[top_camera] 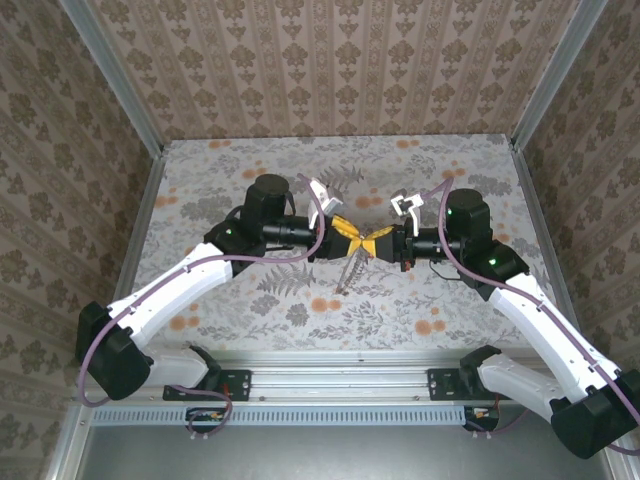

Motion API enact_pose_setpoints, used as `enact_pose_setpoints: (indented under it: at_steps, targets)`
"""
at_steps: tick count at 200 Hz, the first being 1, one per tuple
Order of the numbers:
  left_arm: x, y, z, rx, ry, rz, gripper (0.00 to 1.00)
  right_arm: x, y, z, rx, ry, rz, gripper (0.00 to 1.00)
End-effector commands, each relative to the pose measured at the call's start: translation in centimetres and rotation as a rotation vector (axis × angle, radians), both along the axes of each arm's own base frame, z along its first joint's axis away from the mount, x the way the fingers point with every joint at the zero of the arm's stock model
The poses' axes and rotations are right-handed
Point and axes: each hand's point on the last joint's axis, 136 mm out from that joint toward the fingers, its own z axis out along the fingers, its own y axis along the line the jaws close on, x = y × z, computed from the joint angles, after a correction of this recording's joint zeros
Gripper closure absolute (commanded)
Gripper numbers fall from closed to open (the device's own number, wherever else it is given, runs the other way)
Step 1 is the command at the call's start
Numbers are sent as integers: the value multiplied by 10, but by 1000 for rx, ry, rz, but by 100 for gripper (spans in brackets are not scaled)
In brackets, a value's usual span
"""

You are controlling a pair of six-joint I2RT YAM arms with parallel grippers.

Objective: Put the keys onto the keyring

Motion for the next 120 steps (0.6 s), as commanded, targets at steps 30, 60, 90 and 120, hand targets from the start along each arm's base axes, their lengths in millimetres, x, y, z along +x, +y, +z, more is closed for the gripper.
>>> enact_pose_setpoints:
  at_steps: [30, 60, 90, 120]
  targets:
    - [-3, -2, 23, -53, -44, -16, 75, -6, 4, 10, 32, -32, 37, 100]
    - [-5, -3, 23, -56, -34, -31, 93, -4, 3, 9, 30, -31, 30, 100]
    - [-7, -4, 24, -70, -40, -34, 100, -3, 3, 9, 29, -29, 22, 100]
    - [-5, -6, 27, -82, -69, -1, 100, 7, -1, 14, 47, -30, -36, 87]
